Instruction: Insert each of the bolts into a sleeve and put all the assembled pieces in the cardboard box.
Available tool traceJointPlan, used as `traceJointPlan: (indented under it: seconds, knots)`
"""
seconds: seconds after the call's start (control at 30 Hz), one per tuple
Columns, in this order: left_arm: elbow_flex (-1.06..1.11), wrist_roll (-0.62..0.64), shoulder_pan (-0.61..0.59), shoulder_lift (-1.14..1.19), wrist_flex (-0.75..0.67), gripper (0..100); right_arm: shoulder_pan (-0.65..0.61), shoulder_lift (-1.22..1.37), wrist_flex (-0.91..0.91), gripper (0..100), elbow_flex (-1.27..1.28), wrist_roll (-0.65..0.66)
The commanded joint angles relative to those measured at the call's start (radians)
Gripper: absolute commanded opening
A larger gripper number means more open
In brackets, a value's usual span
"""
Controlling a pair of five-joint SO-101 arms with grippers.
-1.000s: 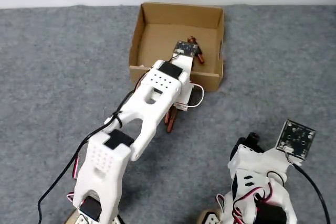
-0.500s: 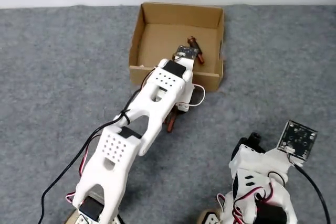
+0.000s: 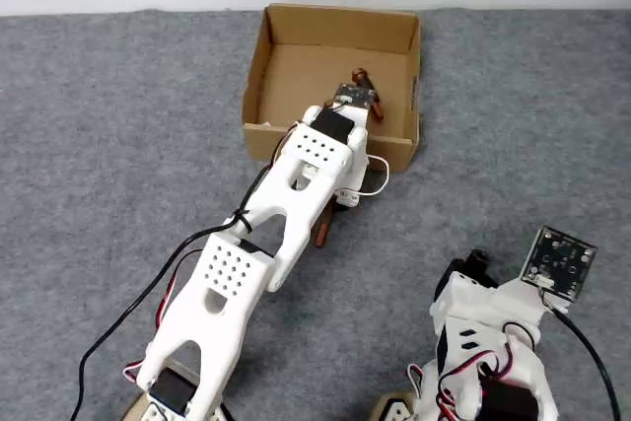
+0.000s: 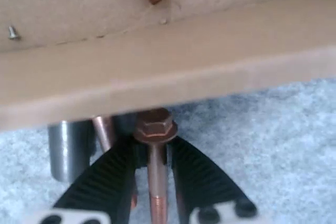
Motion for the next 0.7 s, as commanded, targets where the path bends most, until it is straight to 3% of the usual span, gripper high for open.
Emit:
traceJointPlan:
  seconds: [0.0,0.17,0.67]
  knots:
    - [-0.17,0.035,-0.014,-0.037,0.055,0,0.007,-0.002,-0.027,0.8,-0.005,-0.009]
    - [-0.311,0.055,-0.008,-0.13,0.057,0,0.007,-0.002,-0.027,0.8,-0.005,-0.006]
    - [-0.309,-0.086,0.026,-0.508,0.058,0,0.007,-0.004,-0.027,0.8,-0.005,-0.005]
